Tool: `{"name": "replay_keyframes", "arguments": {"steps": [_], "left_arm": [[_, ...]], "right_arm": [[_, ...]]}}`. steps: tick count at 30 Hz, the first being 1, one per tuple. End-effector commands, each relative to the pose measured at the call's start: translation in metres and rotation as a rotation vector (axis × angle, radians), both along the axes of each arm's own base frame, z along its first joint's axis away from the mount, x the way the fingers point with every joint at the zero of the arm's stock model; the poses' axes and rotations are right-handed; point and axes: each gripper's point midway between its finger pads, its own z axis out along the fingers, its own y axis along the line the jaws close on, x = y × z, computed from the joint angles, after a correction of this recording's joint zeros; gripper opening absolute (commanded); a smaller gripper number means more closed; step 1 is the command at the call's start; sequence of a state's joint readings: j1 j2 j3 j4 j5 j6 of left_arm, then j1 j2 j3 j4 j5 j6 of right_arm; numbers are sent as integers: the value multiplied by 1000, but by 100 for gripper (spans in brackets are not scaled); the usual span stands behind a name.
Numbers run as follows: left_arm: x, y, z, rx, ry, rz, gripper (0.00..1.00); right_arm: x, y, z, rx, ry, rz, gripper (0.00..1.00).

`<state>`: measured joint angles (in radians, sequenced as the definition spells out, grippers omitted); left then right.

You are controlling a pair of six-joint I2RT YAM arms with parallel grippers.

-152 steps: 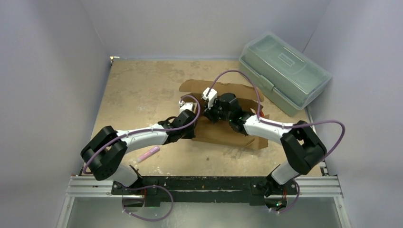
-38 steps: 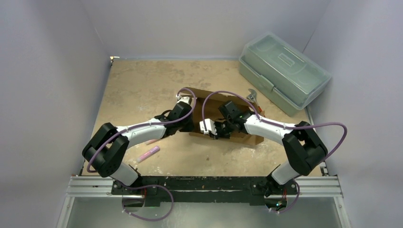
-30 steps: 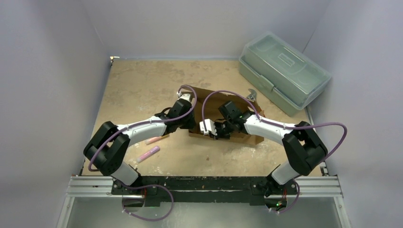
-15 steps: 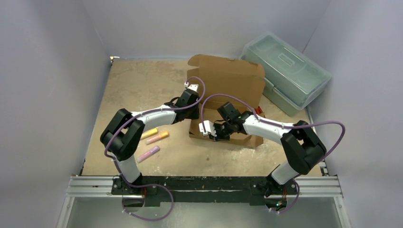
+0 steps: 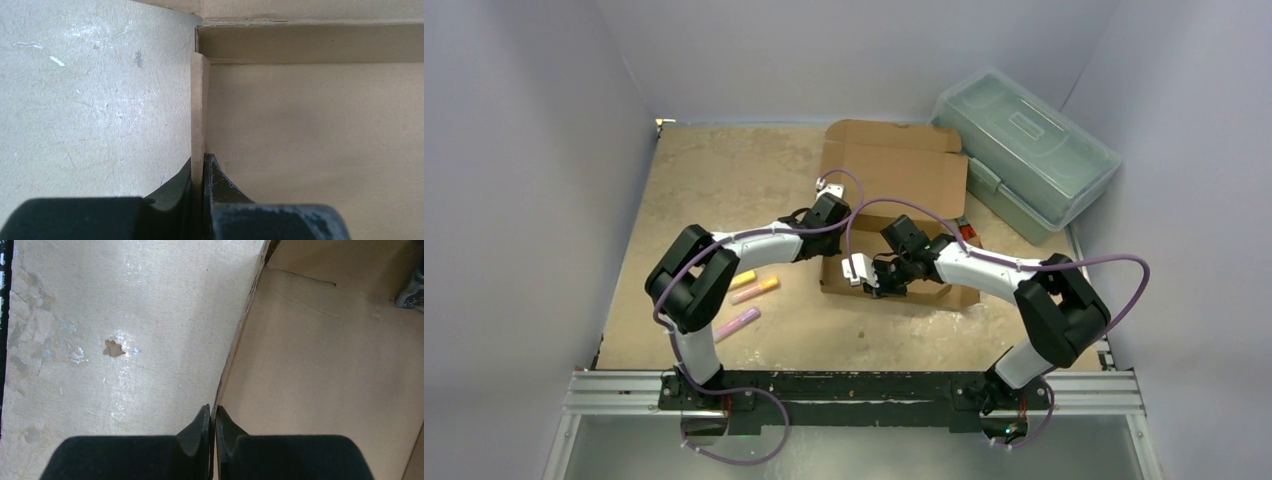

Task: Fold the paper box
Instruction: Fold the paper box at the center of the board.

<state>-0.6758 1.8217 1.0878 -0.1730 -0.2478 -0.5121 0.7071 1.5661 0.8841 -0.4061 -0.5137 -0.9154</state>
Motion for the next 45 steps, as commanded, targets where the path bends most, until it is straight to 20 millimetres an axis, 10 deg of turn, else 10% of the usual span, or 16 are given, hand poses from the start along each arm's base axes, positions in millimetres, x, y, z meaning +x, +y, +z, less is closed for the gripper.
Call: {"name": "replay_keyframes", "arguments": {"steps": [1,8,17,25,41,45], "left_arm": [[4,0,12,54,-49,11,0],[4,1,34,11,-82,20,44],[13,3,63,-66,-128,29,49],[17,16,65,-133,-149,36,58],[23,12,21,-46,-8,30,34],[23,14,9,-16,17,34,0]], "right_arm": [[8,9,8,17,-22,-14,9],[12,10,7,15,-25,-31,13],[12,10,7,13,-25,-38,16],[14,12,16,33,-22,-64,43],[18,5,44,82,-23,-69,58],[18,5,43,79,-18,-65,58]]}}
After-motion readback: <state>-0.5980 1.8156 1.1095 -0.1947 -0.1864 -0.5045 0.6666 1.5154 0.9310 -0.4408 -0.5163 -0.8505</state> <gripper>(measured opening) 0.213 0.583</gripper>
